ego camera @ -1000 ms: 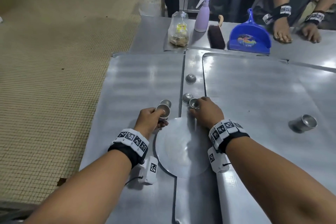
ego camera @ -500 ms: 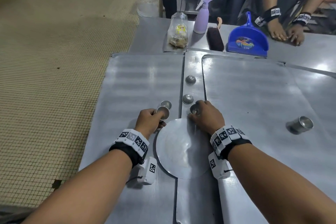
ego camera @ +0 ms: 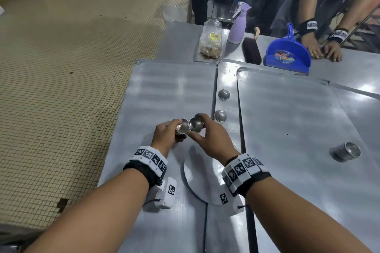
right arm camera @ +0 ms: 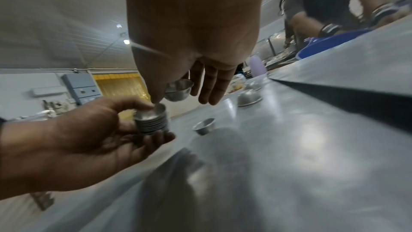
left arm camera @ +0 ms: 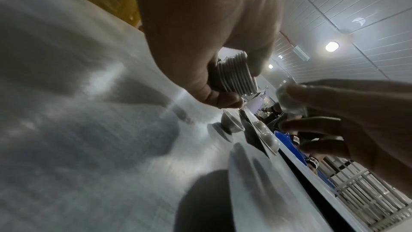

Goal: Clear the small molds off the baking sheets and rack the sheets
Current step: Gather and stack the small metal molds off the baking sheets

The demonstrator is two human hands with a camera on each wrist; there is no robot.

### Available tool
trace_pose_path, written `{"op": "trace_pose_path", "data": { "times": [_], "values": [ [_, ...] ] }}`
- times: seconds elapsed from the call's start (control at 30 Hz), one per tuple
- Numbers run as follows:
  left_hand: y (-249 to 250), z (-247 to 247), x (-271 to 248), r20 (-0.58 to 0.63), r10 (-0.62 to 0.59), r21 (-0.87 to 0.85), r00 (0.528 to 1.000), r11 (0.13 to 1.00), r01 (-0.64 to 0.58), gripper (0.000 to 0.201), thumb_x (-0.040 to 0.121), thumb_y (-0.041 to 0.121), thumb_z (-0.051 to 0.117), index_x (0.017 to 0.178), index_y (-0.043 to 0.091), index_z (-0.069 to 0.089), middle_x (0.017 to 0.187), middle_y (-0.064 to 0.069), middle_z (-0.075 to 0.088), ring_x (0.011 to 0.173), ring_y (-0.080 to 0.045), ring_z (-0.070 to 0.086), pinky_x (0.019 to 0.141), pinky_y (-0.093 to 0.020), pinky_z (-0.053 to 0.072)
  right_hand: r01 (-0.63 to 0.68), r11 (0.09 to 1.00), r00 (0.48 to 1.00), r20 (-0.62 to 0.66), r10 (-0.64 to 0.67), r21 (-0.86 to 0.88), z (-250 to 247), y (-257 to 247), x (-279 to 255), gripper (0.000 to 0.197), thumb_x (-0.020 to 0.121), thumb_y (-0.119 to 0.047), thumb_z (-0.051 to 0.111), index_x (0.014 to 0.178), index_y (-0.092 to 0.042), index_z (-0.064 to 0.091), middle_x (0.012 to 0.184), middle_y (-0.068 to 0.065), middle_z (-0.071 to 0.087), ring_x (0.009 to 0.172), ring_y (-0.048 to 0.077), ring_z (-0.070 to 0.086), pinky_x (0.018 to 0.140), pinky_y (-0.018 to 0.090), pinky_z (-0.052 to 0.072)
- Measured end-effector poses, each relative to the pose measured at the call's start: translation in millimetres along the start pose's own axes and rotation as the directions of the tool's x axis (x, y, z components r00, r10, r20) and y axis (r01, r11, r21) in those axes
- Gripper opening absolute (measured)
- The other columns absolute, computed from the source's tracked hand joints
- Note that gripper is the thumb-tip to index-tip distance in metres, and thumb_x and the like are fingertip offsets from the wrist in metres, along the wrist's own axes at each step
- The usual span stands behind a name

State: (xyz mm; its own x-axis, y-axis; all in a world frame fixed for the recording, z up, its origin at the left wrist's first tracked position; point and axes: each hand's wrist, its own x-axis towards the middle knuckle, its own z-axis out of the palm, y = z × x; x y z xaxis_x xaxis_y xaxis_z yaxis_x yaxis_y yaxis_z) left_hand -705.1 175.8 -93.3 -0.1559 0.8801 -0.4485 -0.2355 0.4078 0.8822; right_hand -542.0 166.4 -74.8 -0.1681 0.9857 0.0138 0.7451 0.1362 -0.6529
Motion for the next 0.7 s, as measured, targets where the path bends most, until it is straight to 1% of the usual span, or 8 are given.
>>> {"op": "trace_pose_path", "data": {
  "times": [0.07, 0.13, 0.17, 0.27, 0.37, 0.47, 0.57, 0.7],
  "values": [
    [2, -1, -2, 0.027, -0.034, -0.093, 0.999, 0.995, 0.036, 0.026, 0.08, 0.035, 0.066, 0.067, 0.016, 0.077, 0.074, -0.012, 0.07, 0.074, -0.026, 0.068, 0.076, -0.045, 0.06, 0.01, 1.0, 1.0, 0.022, -0.01, 0.008, 10, -10, 3, 0.055, 0.086, -0.049, 0.072, 0.133, -0.029, 0.05, 0.119, -0.005, 0.068, 0.103, 0.018, 0.065, 0.084, 0.034, 0.051],
    [1, -1, -3, 0.062, -0.035, -0.131, 0.997, 0.99, 0.043, 0.033, 0.088, 0.035, 0.062, 0.064, 0.017, 0.075, 0.074, -0.011, 0.07, 0.077, -0.025, 0.068, 0.078, -0.046, 0.059, 0.013, 1.0, 0.999, 0.044, -0.014, 0.01, 18, -15, 7, 0.056, 0.086, -0.052, 0.07, 0.133, -0.031, 0.048, 0.12, -0.003, 0.067, 0.104, 0.02, 0.066, 0.084, 0.037, 0.052],
    [1, -2, -4, 0.064, -0.033, -0.137, 0.997, 0.99, 0.042, 0.033, 0.089, 0.034, 0.061, 0.065, 0.017, 0.075, 0.075, -0.011, 0.07, 0.077, -0.024, 0.068, 0.077, -0.044, 0.059, 0.016, 1.0, 0.998, 0.052, -0.017, 0.017, 22, -17, 9, 0.056, 0.086, -0.053, 0.07, 0.132, -0.032, 0.047, 0.119, -0.002, 0.067, 0.104, 0.021, 0.066, 0.084, 0.037, 0.052],
    [2, -9, -4, 0.025, -0.041, -0.152, 0.999, 0.987, 0.044, 0.026, 0.08, 0.035, 0.066, 0.071, 0.012, 0.075, 0.076, -0.014, 0.067, 0.077, -0.026, 0.066, 0.072, -0.039, 0.056, 0.028, 1.0, 0.995, 0.091, -0.029, 0.003, 28, -20, 12, 0.062, 0.084, -0.053, 0.072, 0.137, -0.031, 0.047, 0.122, -0.003, 0.066, 0.107, 0.023, 0.065, 0.086, 0.04, 0.053],
    [1, -19, 1, -0.051, -0.046, -0.153, 0.998, 0.988, 0.038, 0.018, 0.085, 0.019, 0.069, 0.082, 0.002, 0.073, 0.078, -0.018, 0.064, 0.071, -0.029, 0.062, 0.059, -0.031, 0.053, 0.027, 1.0, 0.986, 0.167, -0.025, -0.011, 31, -13, 14, 0.076, 0.083, -0.055, 0.071, 0.147, -0.029, 0.04, 0.136, -0.002, 0.059, 0.116, 0.021, 0.062, 0.093, 0.043, 0.053],
    [-2, -31, 12, -0.143, -0.068, -0.117, 0.987, 0.992, 0.051, 0.008, 0.089, 0.005, 0.064, 0.085, -0.001, 0.067, 0.081, -0.021, 0.062, 0.059, -0.024, 0.061, 0.051, -0.025, 0.051, 0.013, 0.998, 0.985, 0.171, -0.002, -0.068, 30, 2, 20, 0.062, 0.088, -0.043, 0.068, 0.143, -0.022, 0.048, 0.141, 0.0, 0.05, 0.12, 0.02, 0.06, 0.098, 0.04, 0.05],
    [-9, -40, 21, -0.198, -0.065, -0.013, 0.978, 0.998, 0.064, 0.008, 0.09, 0.003, 0.061, 0.084, 0.003, 0.067, 0.081, -0.018, 0.064, 0.055, -0.021, 0.062, 0.051, -0.023, 0.05, -0.072, 0.988, 0.989, 0.117, 0.088, -0.135, 18, 11, 33, 0.045, 0.092, -0.031, 0.064, 0.134, -0.018, 0.056, 0.142, 0.004, 0.05, 0.122, 0.026, 0.057, 0.098, 0.037, 0.046],
    [-15, -42, 23, -0.187, -0.05, 0.076, 0.981, 0.995, 0.066, 0.008, 0.088, 0.006, 0.061, 0.085, 0.004, 0.068, 0.074, -0.012, 0.066, 0.059, -0.02, 0.065, 0.056, -0.026, 0.049, -0.078, 0.965, 0.975, 0.183, 0.126, -0.249, 13, 19, 54, 0.058, 0.093, -0.031, 0.062, 0.146, -0.017, 0.045, 0.15, 0.005, 0.044, 0.133, 0.025, 0.049, 0.105, 0.037, 0.042]
  ]
}}
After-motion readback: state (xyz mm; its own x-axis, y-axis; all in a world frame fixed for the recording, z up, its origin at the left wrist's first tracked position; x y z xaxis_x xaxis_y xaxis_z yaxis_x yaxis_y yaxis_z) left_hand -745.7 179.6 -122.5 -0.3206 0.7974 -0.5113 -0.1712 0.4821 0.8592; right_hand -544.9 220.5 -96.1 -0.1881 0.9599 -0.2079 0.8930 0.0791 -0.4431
